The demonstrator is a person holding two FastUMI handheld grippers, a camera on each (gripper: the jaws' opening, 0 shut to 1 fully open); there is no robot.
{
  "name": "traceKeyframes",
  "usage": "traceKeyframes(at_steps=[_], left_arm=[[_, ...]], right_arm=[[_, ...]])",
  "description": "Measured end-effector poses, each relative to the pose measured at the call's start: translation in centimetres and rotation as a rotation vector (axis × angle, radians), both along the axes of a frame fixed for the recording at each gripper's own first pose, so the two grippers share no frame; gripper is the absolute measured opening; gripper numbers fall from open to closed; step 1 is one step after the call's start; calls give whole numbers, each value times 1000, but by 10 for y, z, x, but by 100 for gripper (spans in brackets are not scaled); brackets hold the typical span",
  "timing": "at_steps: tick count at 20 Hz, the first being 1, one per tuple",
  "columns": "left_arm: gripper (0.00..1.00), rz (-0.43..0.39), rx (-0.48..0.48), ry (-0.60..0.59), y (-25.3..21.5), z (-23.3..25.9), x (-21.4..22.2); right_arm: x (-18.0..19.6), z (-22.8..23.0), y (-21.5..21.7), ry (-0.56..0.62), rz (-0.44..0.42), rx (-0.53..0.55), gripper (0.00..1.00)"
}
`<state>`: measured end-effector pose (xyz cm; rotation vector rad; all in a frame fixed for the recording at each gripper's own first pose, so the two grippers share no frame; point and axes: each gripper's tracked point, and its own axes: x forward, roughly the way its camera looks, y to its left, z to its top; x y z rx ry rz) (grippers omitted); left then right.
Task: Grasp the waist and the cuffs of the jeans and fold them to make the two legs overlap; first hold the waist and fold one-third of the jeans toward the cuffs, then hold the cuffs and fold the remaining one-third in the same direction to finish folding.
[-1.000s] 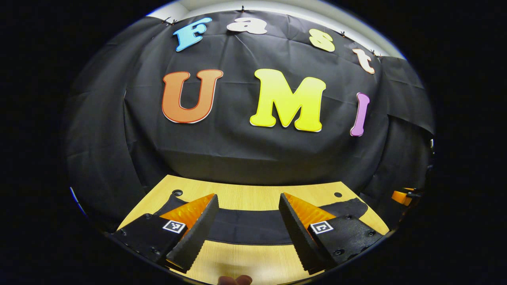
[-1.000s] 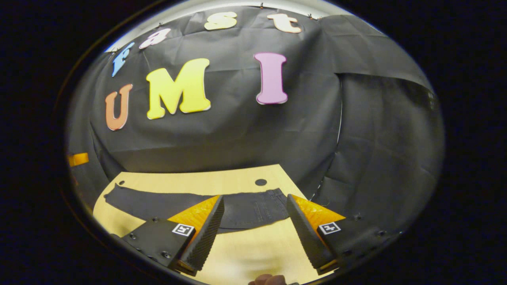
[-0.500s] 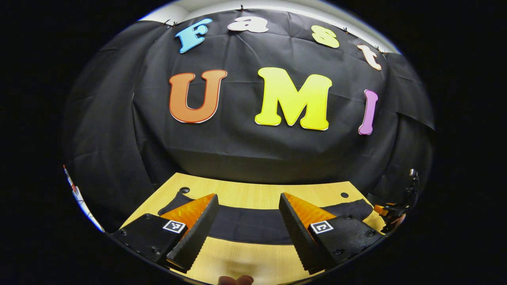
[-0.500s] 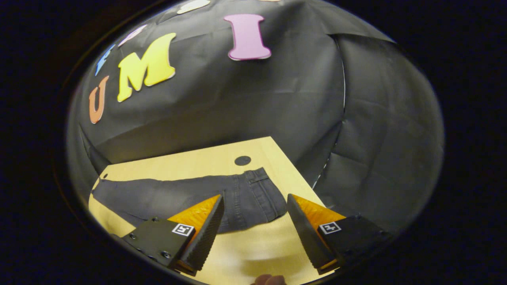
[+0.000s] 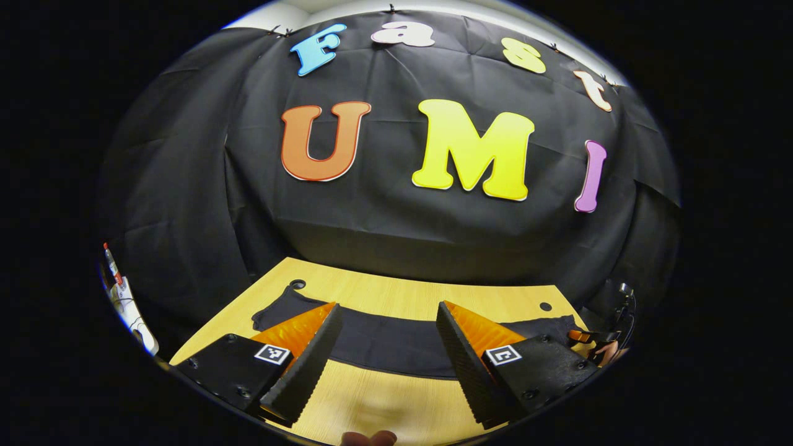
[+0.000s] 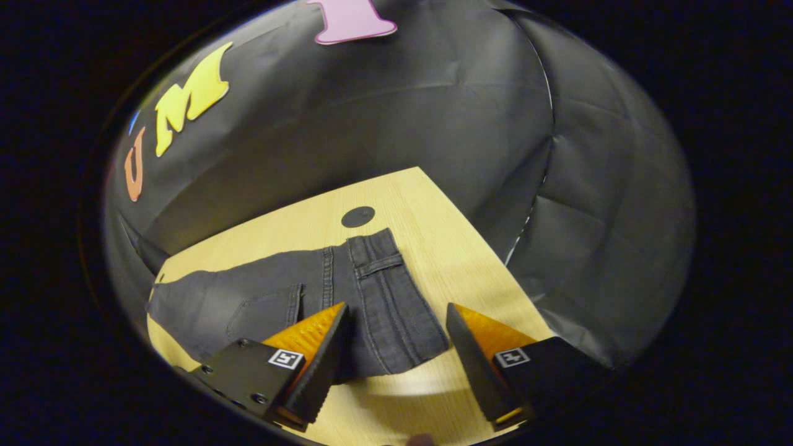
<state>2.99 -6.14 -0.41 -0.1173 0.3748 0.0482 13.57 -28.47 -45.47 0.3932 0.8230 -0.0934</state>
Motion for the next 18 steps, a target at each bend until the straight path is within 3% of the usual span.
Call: traceKeyframes(at_steps=[3,6,9,10,11,12,13,18], left_arm=[[99,39,-18,-8,10,2,-6],[99,72,-53,-5,19,0,-16],[99,100,-63,-6,34,0,-25],[99,108,-65,-8,39,0,-26],[99,116,-68,-8,45,0,-27],[99,120,-72,-6,50,-1,-28],[99,127,-73,-12,56,-1,-29],[99,138,-54,-43,84,1,-28]], right_arm=[[2,-1,7,11,49,-23,86],[4,0,16,59,55,-28,50],[-1,9,14,92,53,-40,25],[1,9,17,111,59,-39,12],[1,11,17,124,51,-39,16],[1,13,18,140,50,-44,5],[1,19,17,146,48,-54,8],[8,62,31,96,89,-144,4]])
